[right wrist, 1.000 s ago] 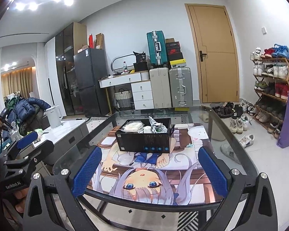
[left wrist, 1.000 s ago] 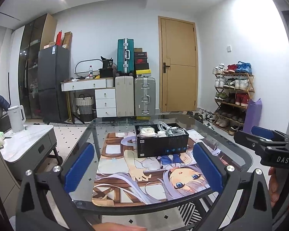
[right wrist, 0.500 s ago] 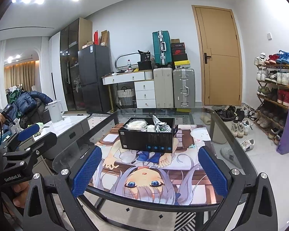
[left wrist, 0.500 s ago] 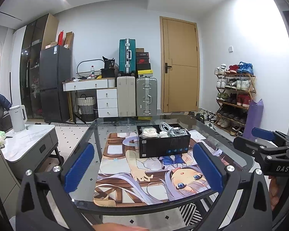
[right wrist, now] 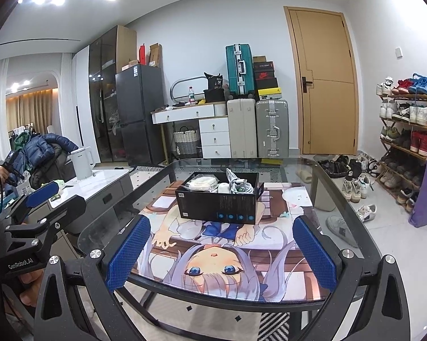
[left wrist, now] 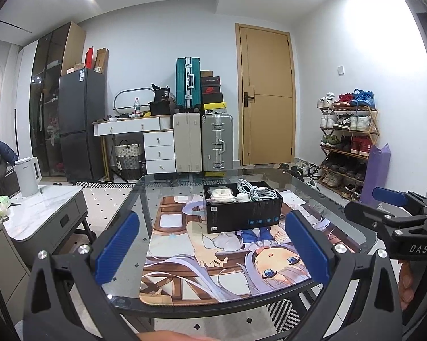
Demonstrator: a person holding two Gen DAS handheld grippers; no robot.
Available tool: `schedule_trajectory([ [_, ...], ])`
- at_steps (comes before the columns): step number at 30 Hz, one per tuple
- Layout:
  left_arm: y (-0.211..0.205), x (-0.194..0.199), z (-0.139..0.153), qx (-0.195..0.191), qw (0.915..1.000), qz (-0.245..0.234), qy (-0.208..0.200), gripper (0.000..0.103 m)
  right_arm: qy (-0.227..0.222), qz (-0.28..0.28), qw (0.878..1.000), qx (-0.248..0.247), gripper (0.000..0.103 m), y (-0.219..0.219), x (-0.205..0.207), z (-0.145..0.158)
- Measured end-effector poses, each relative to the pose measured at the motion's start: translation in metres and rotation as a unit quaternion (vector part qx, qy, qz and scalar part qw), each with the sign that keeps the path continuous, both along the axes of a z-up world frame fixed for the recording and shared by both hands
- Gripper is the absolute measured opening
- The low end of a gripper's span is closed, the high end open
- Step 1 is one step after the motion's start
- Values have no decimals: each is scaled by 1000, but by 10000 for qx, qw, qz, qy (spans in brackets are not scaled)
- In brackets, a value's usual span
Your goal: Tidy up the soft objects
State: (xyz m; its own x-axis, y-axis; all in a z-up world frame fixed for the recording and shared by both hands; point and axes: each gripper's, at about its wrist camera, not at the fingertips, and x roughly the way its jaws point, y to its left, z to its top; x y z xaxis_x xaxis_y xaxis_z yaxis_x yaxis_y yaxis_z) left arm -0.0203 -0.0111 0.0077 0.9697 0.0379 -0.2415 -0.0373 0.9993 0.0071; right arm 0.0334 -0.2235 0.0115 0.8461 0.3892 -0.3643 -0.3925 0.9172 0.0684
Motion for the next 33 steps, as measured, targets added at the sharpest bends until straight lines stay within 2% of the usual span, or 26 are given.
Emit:
schedule_trajectory([
  [33,3,2,0,94,9999,-18,29,103,105,41,9999,-45,102,4,1,-7],
])
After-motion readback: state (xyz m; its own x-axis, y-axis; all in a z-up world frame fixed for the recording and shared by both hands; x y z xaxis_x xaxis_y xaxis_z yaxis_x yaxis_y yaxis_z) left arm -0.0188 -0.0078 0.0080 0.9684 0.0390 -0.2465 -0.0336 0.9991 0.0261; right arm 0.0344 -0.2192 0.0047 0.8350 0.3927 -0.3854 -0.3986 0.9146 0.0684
